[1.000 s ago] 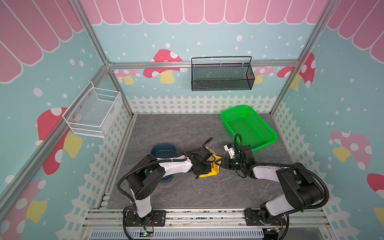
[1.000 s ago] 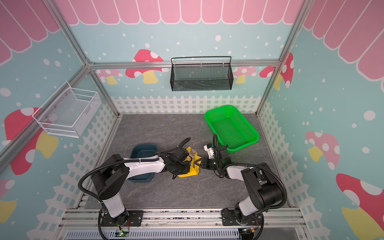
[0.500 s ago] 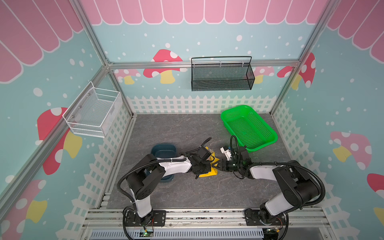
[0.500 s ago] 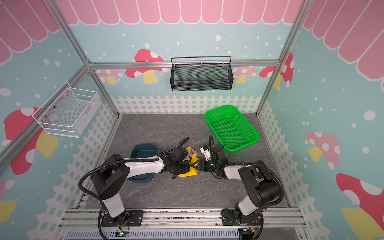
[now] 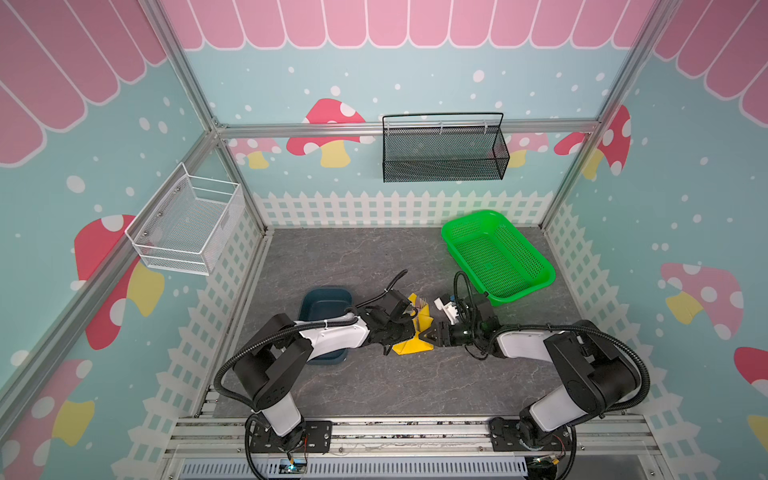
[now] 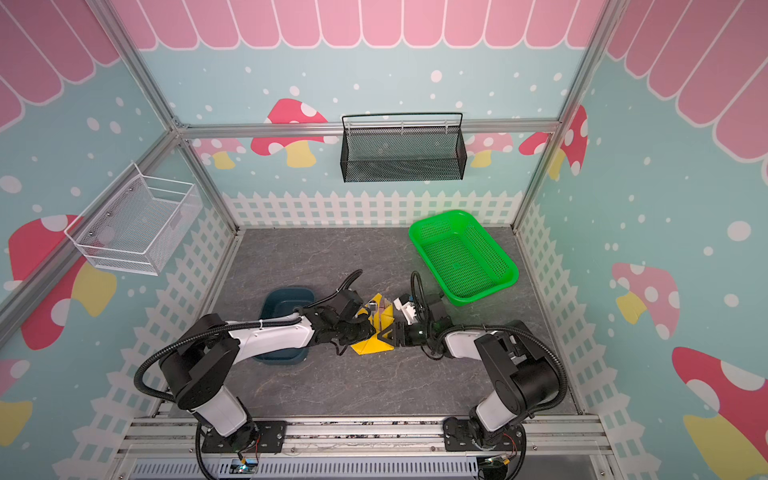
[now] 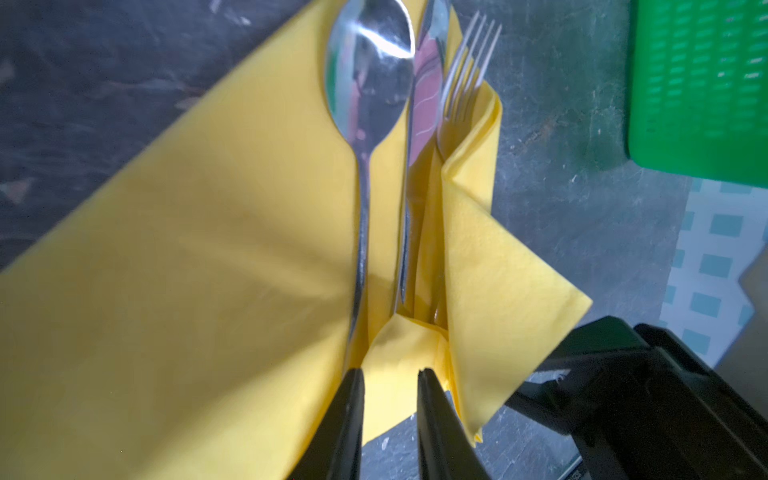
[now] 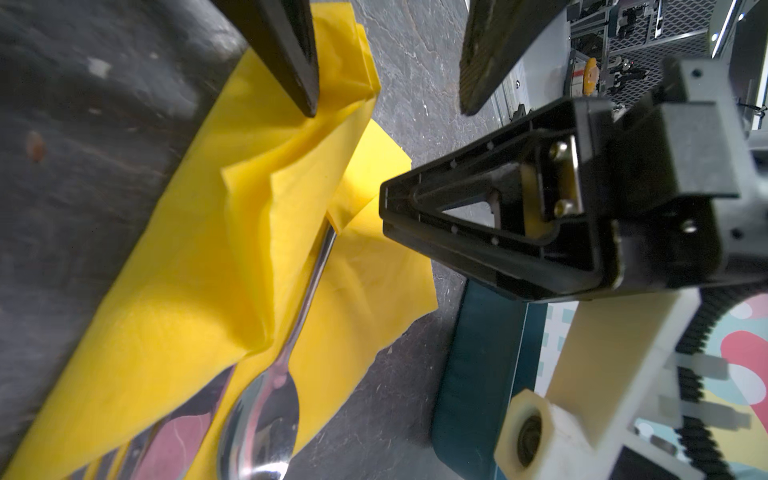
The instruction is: Place the utensils on the paper napkin and roll it up
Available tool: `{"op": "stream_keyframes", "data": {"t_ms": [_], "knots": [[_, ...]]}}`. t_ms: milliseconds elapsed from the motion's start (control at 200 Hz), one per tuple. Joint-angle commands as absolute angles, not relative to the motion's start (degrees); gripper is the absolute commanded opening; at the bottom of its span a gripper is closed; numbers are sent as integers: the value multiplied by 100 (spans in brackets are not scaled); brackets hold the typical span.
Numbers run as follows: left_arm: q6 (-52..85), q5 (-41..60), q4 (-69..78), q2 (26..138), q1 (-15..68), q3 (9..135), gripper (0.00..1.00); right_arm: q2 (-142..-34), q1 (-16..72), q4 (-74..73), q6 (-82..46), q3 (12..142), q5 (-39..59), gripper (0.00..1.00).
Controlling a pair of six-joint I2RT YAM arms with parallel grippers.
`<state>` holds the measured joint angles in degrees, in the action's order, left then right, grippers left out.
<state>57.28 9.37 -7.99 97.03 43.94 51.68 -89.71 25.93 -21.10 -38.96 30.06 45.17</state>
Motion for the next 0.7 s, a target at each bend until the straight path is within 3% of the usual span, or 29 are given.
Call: {"op": "stream_keyframes", "data": {"t_ms": [0, 135, 410, 490, 695], "knots": [[6270, 1295, 53, 9595, 4203, 4863, 33, -9014, 2637, -1826, -3436, 3157, 4565, 58], [6527, 1536, 641, 9659, 4062, 4683, 37, -9148, 2667, -1724, -3205, 3260, 4717, 58], [6222, 1317, 3, 9613, 4050, 5007, 40, -9248, 2779, -1620, -2883, 3438, 4622, 54], [6238, 1327, 24, 9623, 4019, 5008, 42, -9357, 2784, -1626, -2840, 3423, 4678, 48], [6120, 1400, -66, 9728, 3990, 5212, 50, -9391, 2860, -1647, -2635, 3392, 4796, 52]]}}
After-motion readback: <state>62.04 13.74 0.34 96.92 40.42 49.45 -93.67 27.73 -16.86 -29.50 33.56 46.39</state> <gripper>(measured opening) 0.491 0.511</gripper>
